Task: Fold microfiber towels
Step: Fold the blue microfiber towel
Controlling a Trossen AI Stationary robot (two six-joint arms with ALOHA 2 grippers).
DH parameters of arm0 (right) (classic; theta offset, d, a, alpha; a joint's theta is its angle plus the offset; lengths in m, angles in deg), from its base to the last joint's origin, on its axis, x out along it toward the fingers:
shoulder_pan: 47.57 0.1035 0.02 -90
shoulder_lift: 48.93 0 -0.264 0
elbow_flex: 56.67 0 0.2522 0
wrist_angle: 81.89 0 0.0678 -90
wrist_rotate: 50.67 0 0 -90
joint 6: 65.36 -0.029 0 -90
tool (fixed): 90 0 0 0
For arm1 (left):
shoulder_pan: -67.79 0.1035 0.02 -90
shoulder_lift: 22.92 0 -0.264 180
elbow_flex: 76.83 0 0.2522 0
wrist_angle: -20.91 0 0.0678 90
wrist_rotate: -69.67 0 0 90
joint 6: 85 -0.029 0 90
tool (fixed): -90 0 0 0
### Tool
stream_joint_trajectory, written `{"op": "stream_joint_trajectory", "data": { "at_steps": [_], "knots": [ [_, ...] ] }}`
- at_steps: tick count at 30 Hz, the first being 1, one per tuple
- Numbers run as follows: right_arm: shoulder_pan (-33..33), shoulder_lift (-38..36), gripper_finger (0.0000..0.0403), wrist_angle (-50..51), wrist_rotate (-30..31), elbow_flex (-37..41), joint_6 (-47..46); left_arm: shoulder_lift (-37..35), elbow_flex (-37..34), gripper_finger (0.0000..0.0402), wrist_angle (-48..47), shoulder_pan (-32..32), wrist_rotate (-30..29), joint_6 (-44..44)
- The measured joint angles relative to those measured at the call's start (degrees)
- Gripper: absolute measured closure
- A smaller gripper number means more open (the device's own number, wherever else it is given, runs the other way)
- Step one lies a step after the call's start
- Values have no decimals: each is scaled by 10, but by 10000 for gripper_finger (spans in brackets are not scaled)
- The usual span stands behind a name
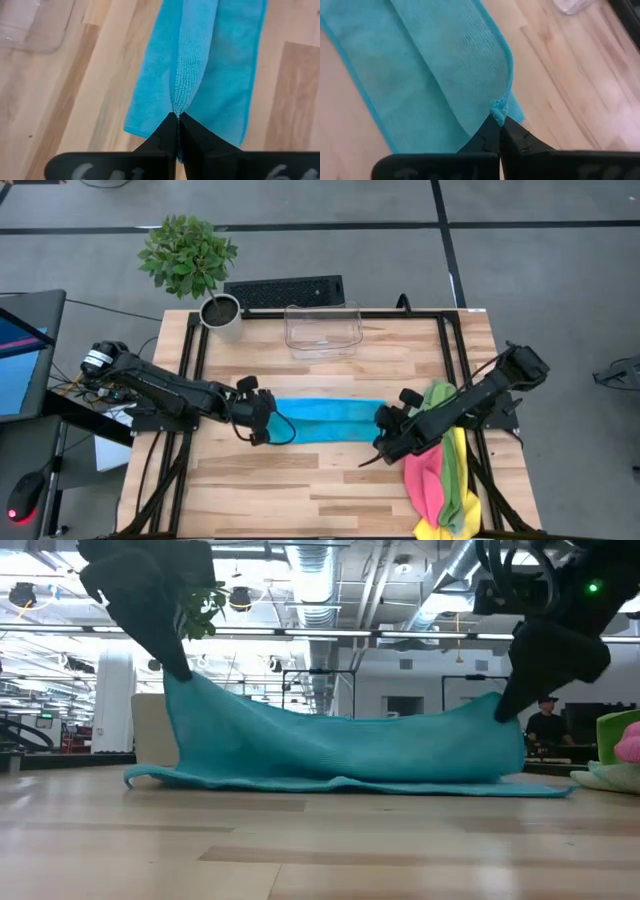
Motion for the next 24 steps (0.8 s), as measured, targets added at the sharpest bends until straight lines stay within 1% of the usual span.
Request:
{"op": "stream_joint_trajectory", "data": {
  "at_steps": [4,8,13,19,24],
  "knots": [
    [6,18,386,-9,0,-1,0,0,0,401,1,-15,-10,10],
    [9,24,386,-9,-14,-1,0,0,-16,401,29,-23,-12,16],
    [28,24,386,-2,-19,-1,-15,0,-48,401,65,-25,9,25],
    [33,24,384,1,-28,-1,-23,0,-50,401,76,-25,15,30],
    [30,24,365,1,-28,-1,-23,0,-50,400,84,-26,38,24]
  ]
}}
